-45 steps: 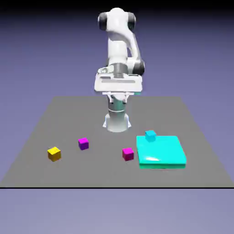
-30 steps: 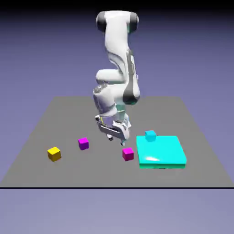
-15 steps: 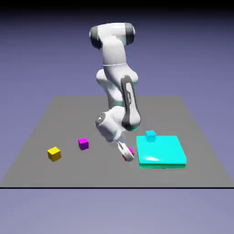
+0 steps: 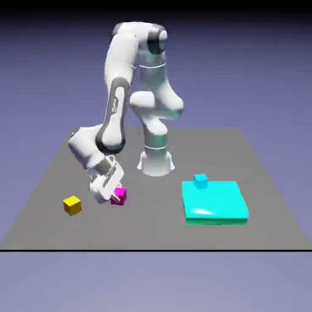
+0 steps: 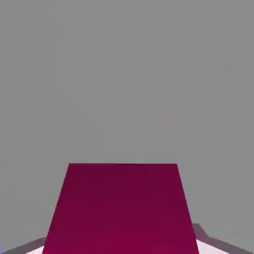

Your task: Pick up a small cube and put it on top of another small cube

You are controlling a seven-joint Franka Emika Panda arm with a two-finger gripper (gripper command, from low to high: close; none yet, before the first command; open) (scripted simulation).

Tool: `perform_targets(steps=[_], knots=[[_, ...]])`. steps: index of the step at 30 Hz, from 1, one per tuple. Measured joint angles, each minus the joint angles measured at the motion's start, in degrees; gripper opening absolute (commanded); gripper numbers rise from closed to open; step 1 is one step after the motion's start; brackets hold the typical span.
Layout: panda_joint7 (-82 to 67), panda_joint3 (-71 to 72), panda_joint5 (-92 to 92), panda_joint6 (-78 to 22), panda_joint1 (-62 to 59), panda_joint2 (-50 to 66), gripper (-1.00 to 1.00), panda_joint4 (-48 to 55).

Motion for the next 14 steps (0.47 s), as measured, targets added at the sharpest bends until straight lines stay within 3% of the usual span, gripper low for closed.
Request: perform_targets(steps=[6, 11, 12, 14], knots=[[4.6, -11.3, 0.9, -3.4, -6.6, 2.3, -1.0, 6.8], [-1.7, -7.0, 10.1, 1.7, -6.5, 10.6, -1.0, 7.7], [-1.9, -6.8, 10.4, 1.9, -6.5, 10.9, 1.0, 7.8], [-1.8, -6.8, 10.3, 1.9, -6.5, 10.9, 1.0, 7.8]])
